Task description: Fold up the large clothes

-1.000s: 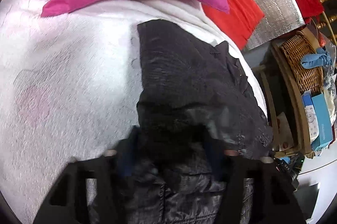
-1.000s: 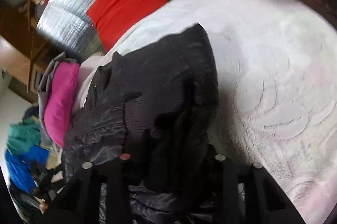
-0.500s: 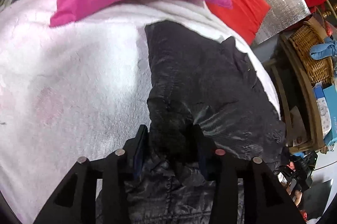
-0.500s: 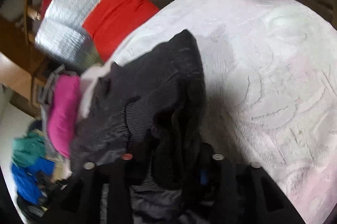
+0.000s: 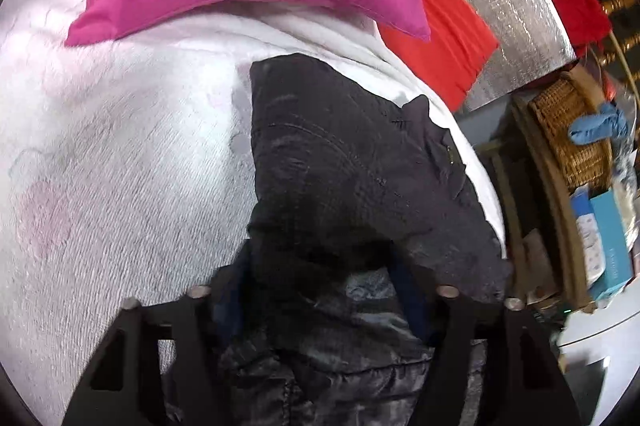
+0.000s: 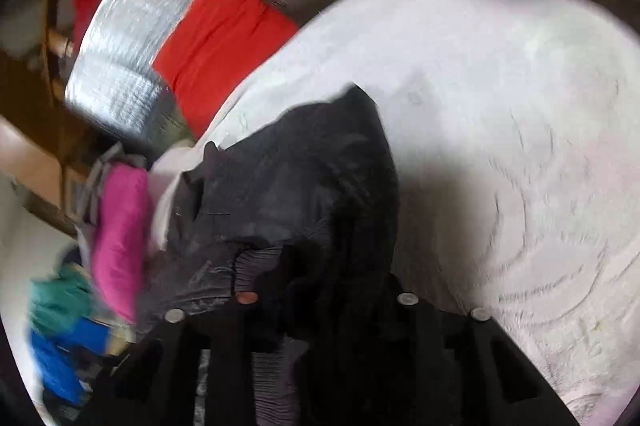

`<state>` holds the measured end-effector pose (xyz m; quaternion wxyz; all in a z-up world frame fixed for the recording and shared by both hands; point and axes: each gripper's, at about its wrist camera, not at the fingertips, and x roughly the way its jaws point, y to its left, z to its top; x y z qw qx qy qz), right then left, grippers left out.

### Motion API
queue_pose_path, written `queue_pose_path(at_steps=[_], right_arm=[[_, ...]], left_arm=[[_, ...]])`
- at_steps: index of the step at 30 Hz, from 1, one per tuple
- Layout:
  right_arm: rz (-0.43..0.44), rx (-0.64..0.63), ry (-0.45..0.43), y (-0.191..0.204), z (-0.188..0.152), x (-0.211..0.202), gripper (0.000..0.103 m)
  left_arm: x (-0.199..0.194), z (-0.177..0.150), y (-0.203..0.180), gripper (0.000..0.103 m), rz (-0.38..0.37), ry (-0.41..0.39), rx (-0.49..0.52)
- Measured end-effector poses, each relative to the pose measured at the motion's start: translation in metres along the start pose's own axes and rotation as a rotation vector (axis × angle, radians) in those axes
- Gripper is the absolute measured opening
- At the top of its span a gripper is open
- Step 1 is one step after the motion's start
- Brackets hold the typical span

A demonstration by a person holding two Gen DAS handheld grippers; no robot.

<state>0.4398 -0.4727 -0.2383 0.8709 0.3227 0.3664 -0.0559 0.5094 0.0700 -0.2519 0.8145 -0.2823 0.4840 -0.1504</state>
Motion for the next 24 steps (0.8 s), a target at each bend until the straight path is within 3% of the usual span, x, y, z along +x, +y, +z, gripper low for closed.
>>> queue_pose_path(at_steps=[3, 5, 7, 8, 10, 12, 13, 14, 16, 20, 24], right_arm=[[0.019, -0.017, -0.077, 0.012, 0.005, -0.021, 0.022], [0.023, -0.015, -0.094, 0.012, 0.005, -0.026, 0.022], [-0.022, -0.008, -0.044, 0.005, 0.001, -0.013, 0.023], [-0.041, 0.019, 0.001, -0.004, -0.002, -0.003, 0.028], [0.006, 0.111, 0.048, -0.02, -0.008, -0.001, 0.031], [0.037, 0.164, 0.085, -0.023, -0.005, -0.014, 0.05], [0.066, 0.161, 0.084, -0.021, -0.005, -0.026, 0.069], [0.079, 0.144, 0.062, -0.021, -0.006, -0.04, 0.075], [0.061, 0.097, 0.027, -0.019, -0.013, -0.069, 0.075], [0.09, 0.079, 0.052, -0.034, -0.037, -0.114, 0.075], [0.098, 0.097, 0.07, -0.057, -0.066, -0.151, 0.075]], left_arm=[[-0.01, 0.001, -0.002, 0.038, -0.003, -0.045, 0.018], [-0.013, 0.003, 0.0, 0.037, -0.007, -0.062, 0.011], [-0.007, 0.001, 0.003, 0.037, 0.029, -0.023, 0.02], [-0.002, 0.0, 0.004, 0.037, 0.051, 0.008, 0.027], [0.002, -0.003, 0.006, 0.043, 0.087, 0.041, 0.028], [-0.006, -0.005, 0.005, 0.045, 0.095, 0.058, 0.022], [-0.013, -0.007, 0.003, 0.045, 0.096, 0.052, 0.025], [-0.022, -0.008, 0.002, 0.046, 0.096, 0.045, 0.031], [-0.039, -0.013, -0.003, 0.049, 0.097, 0.033, 0.052], [-0.082, -0.034, -0.013, 0.051, 0.084, 0.012, 0.131], [-0.125, -0.077, -0.015, 0.056, 0.133, -0.018, 0.23]])
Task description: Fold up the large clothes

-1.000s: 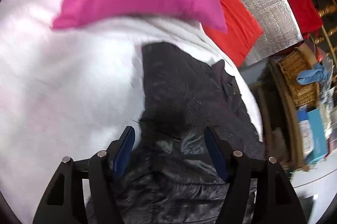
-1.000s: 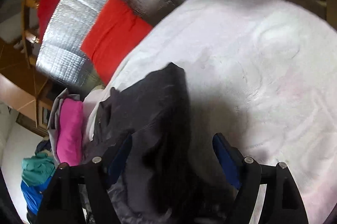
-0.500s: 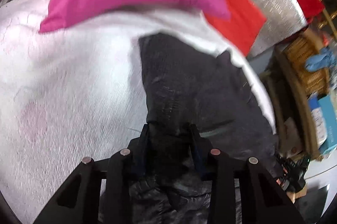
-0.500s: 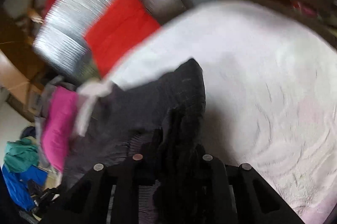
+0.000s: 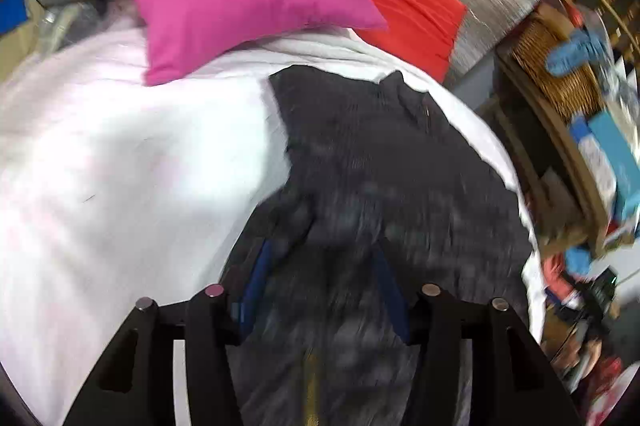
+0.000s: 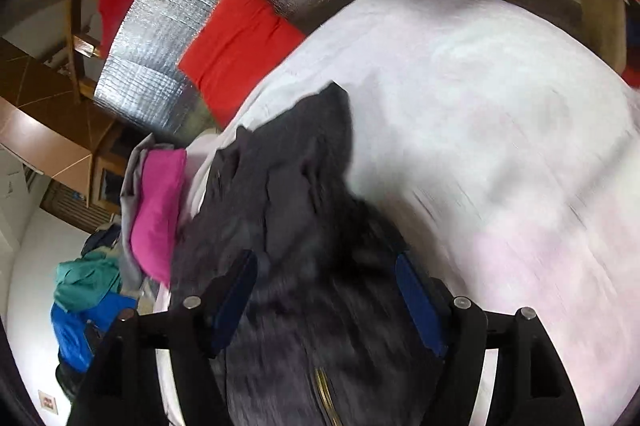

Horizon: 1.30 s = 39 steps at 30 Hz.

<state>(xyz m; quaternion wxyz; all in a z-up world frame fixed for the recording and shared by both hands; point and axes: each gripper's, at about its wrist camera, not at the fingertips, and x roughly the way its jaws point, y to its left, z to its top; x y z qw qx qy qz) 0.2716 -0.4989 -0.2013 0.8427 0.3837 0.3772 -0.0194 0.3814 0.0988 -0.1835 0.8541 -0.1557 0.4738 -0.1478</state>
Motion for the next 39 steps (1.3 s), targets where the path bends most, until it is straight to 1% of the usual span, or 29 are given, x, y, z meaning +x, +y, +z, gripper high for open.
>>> queue_pose_path(at_steps=[3, 5, 7, 10, 12, 14, 17, 18, 19, 22, 24, 25, 26, 29, 33, 36, 39], right_arm=[[-0.005, 0.003, 0.006, -0.015, -0.025, -0.021, 0.075], [-0.019, 0.007, 0.013, -0.029, -0.043, -0.036, 0.075], [-0.016, 0.019, 0.037, -0.04, -0.063, -0.044, 0.075], [-0.035, 0.014, 0.074, -0.048, -0.085, -0.047, 0.075], [-0.043, 0.0, 0.092, -0.049, -0.096, -0.05, 0.075], [-0.038, -0.016, 0.084, -0.046, -0.105, -0.055, 0.075], [-0.05, -0.022, 0.081, -0.041, -0.11, -0.056, 0.075], [-0.054, -0.018, 0.079, -0.041, -0.111, -0.056, 0.075], [-0.051, -0.018, 0.072, -0.039, -0.11, -0.056, 0.075], [-0.031, -0.03, 0.03, -0.028, -0.099, -0.053, 0.075], [0.014, -0.005, 0.005, -0.023, -0.084, -0.045, 0.075], [0.043, 0.011, 0.003, -0.02, -0.075, -0.038, 0.075], [0.053, 0.023, -0.002, -0.017, -0.065, -0.031, 0.075], [0.057, 0.024, -0.035, -0.008, -0.034, -0.009, 0.075], [0.059, 0.02, -0.047, -0.002, 0.004, 0.023, 0.075], [0.041, 0.038, -0.053, -0.004, 0.029, 0.049, 0.075], [0.051, 0.034, -0.033, -0.005, 0.047, 0.074, 0.075]], left_arm=[[-0.03, -0.037, 0.003, 0.058, 0.071, -0.019, 0.07], [-0.045, -0.062, 0.013, 0.059, 0.105, -0.034, 0.075], [-0.056, -0.088, 0.025, 0.06, 0.124, -0.037, 0.061], [-0.059, -0.121, 0.043, 0.06, 0.139, -0.008, -0.007], [-0.063, -0.139, 0.052, 0.06, 0.122, 0.007, -0.054], [-0.067, -0.151, 0.053, 0.06, 0.133, 0.0, -0.053], [-0.065, -0.157, 0.045, 0.06, 0.167, 0.011, -0.008], [-0.064, -0.158, 0.044, 0.06, 0.17, 0.018, -0.004], [-0.062, -0.157, 0.042, 0.06, 0.157, 0.024, -0.007], [-0.058, -0.139, 0.03, 0.06, 0.146, 0.011, -0.002], [-0.052, -0.118, 0.019, 0.061, 0.139, -0.028, 0.004], [-0.049, -0.108, 0.016, 0.061, 0.136, -0.035, -0.002], [-0.041, -0.096, 0.013, 0.062, 0.128, -0.035, -0.014], [-0.016, -0.058, 0.009, 0.062, 0.09, -0.03, -0.054], [0.017, -0.013, 0.012, 0.062, 0.03, -0.019, -0.131], [0.037, 0.011, 0.017, 0.063, -0.015, -0.046, -0.191], [0.058, 0.03, 0.015, 0.064, -0.038, -0.046, -0.207]])
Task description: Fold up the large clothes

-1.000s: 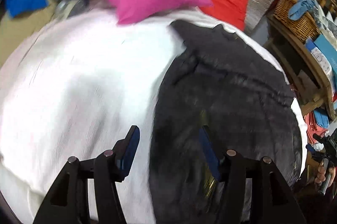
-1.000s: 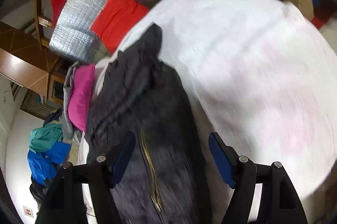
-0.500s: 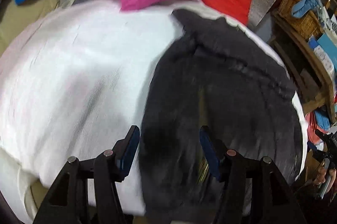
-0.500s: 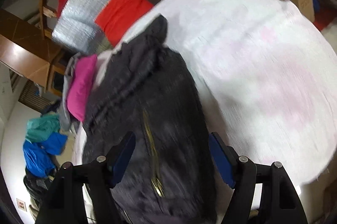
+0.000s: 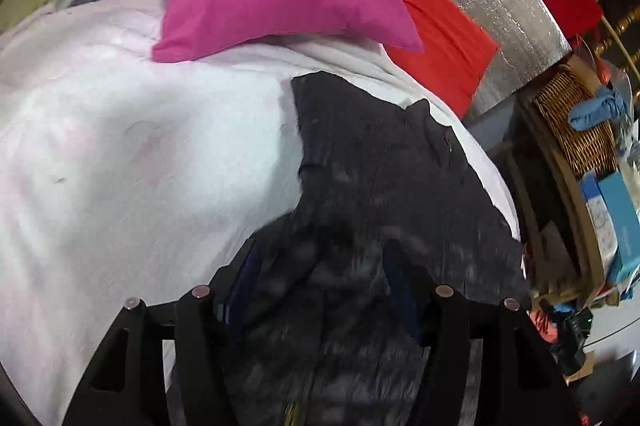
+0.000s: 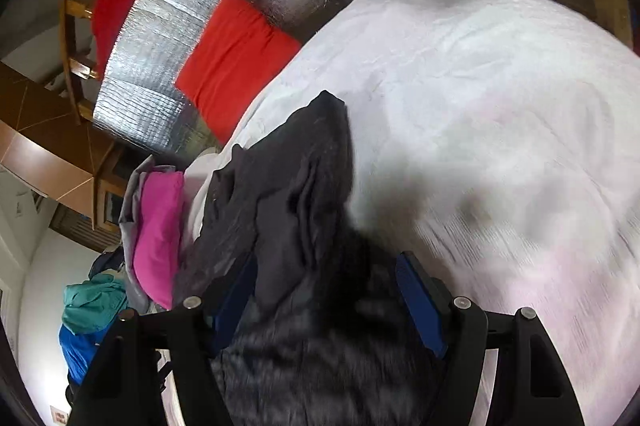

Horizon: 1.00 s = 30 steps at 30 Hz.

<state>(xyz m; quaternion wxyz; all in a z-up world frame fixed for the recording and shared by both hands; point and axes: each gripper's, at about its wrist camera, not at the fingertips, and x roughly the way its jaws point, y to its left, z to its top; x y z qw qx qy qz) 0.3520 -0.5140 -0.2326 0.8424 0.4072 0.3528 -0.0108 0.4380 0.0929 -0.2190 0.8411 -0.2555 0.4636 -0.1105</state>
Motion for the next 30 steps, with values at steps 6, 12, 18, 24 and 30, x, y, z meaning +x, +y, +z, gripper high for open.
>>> queue_pose_path(at_steps=[6, 12, 18, 24, 30], right_arm=[[-0.03, -0.021, 0.046, 0.006, 0.008, 0.046, 0.075], [-0.128, -0.159, 0.045, 0.033, -0.002, 0.073, 0.055], [-0.213, -0.318, -0.088, 0.075, -0.012, 0.048, 0.035], [-0.316, -0.323, -0.028, 0.064, -0.017, 0.069, 0.036], [-0.271, -0.302, -0.045, 0.071, -0.012, 0.049, 0.072]], left_arm=[[0.041, 0.019, -0.01, 0.064, 0.04, 0.032, 0.004], [0.064, 0.007, -0.039, 0.065, 0.265, 0.04, 0.213], [0.065, -0.004, -0.059, 0.065, 0.358, -0.01, 0.35], [0.063, -0.008, -0.062, 0.065, 0.386, -0.043, 0.395], [0.063, -0.012, -0.066, 0.065, 0.417, -0.061, 0.418]])
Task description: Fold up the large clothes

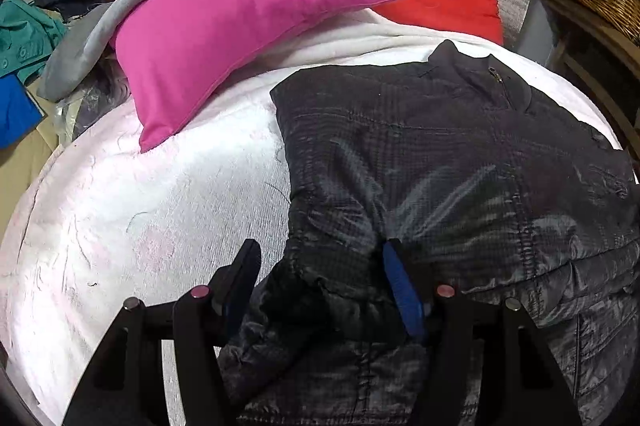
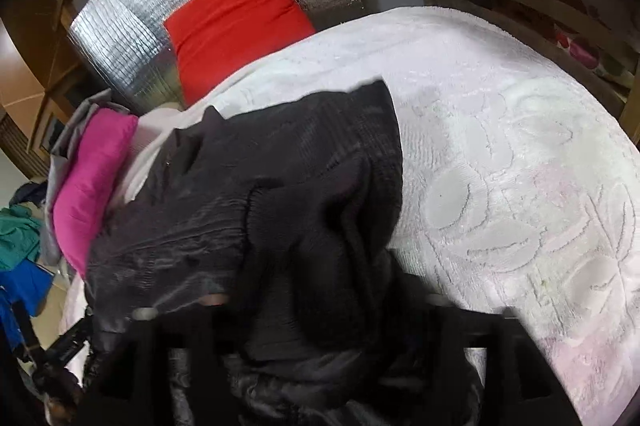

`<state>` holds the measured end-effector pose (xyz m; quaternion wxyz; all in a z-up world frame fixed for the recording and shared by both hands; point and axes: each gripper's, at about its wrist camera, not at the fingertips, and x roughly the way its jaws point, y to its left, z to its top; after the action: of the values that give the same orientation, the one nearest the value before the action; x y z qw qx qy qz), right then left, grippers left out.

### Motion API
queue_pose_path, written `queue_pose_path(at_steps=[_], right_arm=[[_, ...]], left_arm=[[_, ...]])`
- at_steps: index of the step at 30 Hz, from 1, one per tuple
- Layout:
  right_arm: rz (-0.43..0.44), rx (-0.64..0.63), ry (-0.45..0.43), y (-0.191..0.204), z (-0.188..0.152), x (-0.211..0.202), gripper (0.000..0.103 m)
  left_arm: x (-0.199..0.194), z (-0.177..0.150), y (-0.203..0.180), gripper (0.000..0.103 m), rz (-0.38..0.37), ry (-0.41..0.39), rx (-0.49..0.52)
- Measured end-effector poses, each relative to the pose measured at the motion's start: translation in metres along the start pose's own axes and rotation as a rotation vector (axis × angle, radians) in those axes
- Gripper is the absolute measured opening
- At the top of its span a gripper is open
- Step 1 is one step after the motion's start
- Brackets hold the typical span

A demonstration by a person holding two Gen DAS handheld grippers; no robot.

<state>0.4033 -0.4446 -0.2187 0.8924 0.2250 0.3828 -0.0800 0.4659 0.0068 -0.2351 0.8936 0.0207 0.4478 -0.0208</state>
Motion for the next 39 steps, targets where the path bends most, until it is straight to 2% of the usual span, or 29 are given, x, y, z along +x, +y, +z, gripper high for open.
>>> queue_pose_path(at_steps=[5, 9, 12, 13, 14, 15, 16, 17, 21, 23, 25, 30, 31, 32, 34, 37, 39], right_arm=[[0.023, 0.026, 0.002, -0.002, 0.004, 0.002, 0.073], [0.034, 0.08, 0.051, -0.012, 0.004, 0.022, 0.073], [0.013, 0.053, 0.067, -0.007, 0.0, 0.035, 0.074], [0.005, 0.038, 0.058, -0.004, -0.001, 0.036, 0.07], [-0.001, 0.015, 0.049, 0.0, 0.0, 0.034, 0.058], [-0.02, -0.005, 0.04, 0.004, 0.001, 0.031, 0.052], [-0.038, -0.026, 0.021, 0.007, 0.003, 0.026, 0.039], [-0.045, -0.039, -0.005, 0.01, 0.005, 0.021, 0.035], [-0.044, -0.049, -0.095, 0.013, 0.01, 0.003, 0.032], [-0.062, -0.049, -0.082, 0.01, 0.009, 0.009, 0.032], [-0.104, -0.05, -0.027, 0.005, 0.004, 0.028, 0.032], [-0.064, 0.0, 0.016, -0.007, 0.004, 0.027, 0.037], [-0.06, 0.013, 0.025, -0.008, 0.003, 0.026, 0.048], [-0.059, 0.028, 0.039, -0.01, 0.002, 0.028, 0.066], [-0.036, 0.064, 0.067, -0.015, -0.001, 0.026, 0.076], [-0.007, 0.082, 0.06, -0.019, -0.004, 0.016, 0.076], [0.033, 0.11, 0.044, -0.024, -0.004, 0.012, 0.076]], left_arm=[[-0.001, -0.001, -0.005, 0.065, 0.024, -0.011, 0.015], [-0.003, -0.003, -0.01, 0.065, 0.044, -0.022, 0.038], [-0.001, -0.002, -0.011, 0.065, 0.046, -0.022, 0.044], [0.0, -0.002, -0.01, 0.065, 0.044, -0.021, 0.043], [0.0, -0.002, -0.01, 0.065, 0.043, -0.021, 0.043], [0.0, -0.001, -0.01, 0.065, 0.044, -0.021, 0.045], [0.001, -0.001, -0.01, 0.065, 0.046, -0.022, 0.048], [0.001, 0.0, -0.01, 0.065, 0.047, -0.023, 0.052], [0.001, 0.0, -0.012, 0.065, 0.047, -0.025, 0.06], [0.001, 0.0, -0.012, 0.065, 0.047, -0.027, 0.062], [0.0, -0.001, -0.013, 0.065, 0.043, -0.029, 0.065], [-0.004, -0.003, -0.014, 0.065, 0.06, -0.03, 0.078], [-0.004, -0.004, -0.014, 0.065, 0.062, -0.028, 0.078], [-0.005, -0.005, -0.013, 0.065, 0.062, -0.026, 0.075], [-0.008, -0.006, -0.012, 0.065, 0.06, -0.019, 0.063], [-0.015, -0.006, -0.009, 0.065, 0.03, -0.01, 0.052], [-0.019, 0.001, 0.003, 0.065, -0.032, 0.004, 0.011]])
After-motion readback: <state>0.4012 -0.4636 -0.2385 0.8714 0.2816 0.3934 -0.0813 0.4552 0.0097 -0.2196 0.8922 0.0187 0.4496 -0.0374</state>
